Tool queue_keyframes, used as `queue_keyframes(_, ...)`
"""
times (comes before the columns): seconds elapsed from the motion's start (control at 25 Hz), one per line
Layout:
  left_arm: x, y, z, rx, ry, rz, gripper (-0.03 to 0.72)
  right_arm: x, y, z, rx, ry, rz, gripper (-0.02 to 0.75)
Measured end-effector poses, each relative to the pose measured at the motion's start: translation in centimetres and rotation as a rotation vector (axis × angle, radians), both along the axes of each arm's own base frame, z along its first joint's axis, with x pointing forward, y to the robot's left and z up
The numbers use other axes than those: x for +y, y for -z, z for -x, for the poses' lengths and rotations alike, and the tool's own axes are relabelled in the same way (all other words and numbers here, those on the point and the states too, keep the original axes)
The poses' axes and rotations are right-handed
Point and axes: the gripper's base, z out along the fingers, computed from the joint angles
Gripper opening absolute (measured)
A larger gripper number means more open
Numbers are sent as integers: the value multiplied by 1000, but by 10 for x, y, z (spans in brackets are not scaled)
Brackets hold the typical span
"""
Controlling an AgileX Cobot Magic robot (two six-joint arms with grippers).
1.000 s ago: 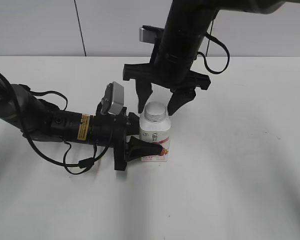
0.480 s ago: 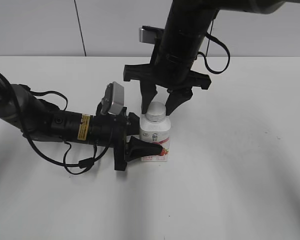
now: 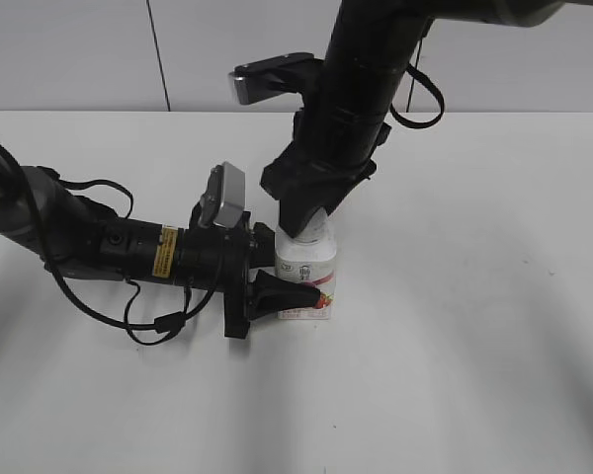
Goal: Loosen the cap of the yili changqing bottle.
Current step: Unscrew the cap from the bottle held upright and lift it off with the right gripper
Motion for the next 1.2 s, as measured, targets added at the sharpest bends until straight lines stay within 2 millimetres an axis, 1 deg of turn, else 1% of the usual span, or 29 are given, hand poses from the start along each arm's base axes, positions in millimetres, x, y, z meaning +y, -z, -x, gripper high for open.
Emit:
queue_keyframes(0.2,0,0,0,-3,3,-1,384,0,-1,0,-97,-322,-1,389)
queue_keyframes(0.28,0,0,0,-4,4,-1,384,0,-1,0,-124,-419,-2,388)
queue_keyframes(0.52,0,0,0,-6,6,-2,384,0,-1,0,-180,-610,-4,388)
queue_keyframes(0.68,0,0,0,-6,6,-2,384,0,-1,0,-196,-662,-4,388)
queue_keyframes(1.08,0,0,0,-6,6,-2,383,0,-1,0,-197,-672,-4,388)
queue_keyframes(1.2,0,0,0,-6,6,-2,384,0,-1,1,-193,-673,-3,398)
